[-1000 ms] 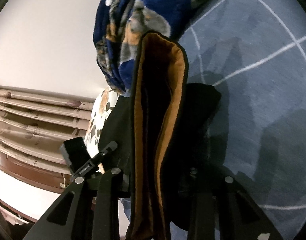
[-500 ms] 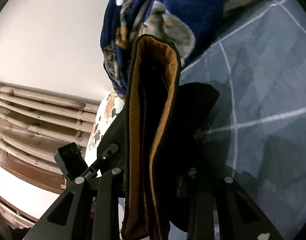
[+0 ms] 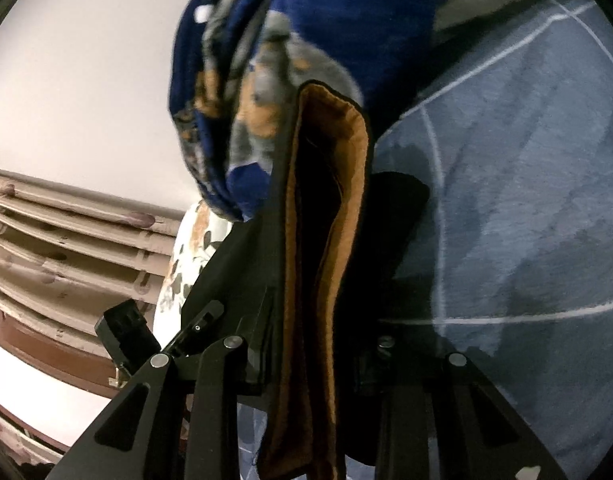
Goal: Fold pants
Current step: 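Open the right tool and release the waistband onto the folded trousers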
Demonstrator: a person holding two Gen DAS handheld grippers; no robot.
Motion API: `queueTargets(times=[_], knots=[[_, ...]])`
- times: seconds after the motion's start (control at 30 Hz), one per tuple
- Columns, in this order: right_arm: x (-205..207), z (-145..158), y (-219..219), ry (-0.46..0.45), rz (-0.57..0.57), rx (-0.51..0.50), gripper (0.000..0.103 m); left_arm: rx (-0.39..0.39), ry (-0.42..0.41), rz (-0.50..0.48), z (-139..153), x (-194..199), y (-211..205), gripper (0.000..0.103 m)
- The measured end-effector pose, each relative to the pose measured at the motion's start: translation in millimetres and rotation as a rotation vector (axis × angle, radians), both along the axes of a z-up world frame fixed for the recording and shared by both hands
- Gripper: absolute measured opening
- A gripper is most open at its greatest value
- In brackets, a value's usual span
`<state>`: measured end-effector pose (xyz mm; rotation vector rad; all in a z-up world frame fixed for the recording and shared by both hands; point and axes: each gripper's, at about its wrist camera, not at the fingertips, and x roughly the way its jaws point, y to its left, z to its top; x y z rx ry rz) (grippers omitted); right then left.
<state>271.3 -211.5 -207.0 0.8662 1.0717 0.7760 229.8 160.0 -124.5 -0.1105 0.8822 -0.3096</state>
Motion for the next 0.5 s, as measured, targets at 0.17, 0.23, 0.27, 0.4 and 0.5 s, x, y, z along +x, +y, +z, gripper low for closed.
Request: queueTargets(times=[0.17,0.23,0.27,0.4,0.5], knots=[[-0.2,4.7,3.9,-0.032,0.018,-0.086,0.028,0.050,0.015,0.044,-12.9,0.5,2.8,0.023],[-1.1,9.7,9.2,-0.051,0.029,-0.158,0.028,0.077,0.025,0.074,-19.1,-0.5,3.7,0.039],[-1.7,11.8,12.8,-0.062,0.036,-0.199,0.029,0.099,0.021,0.099,-20.8,-1.3,4.7,0.047],[-0.9,12.6,19.0,-0.069,0.026,-0.274,0.034,0.143,0.015,0.187,-27.7,-4.0,16.9,0.084],[-4.2,14.6,23.9,-0.118,0.016,-0.347,0.036,0.118,0.054,0.217,-37.6,-2.0,26.7,0.086]])
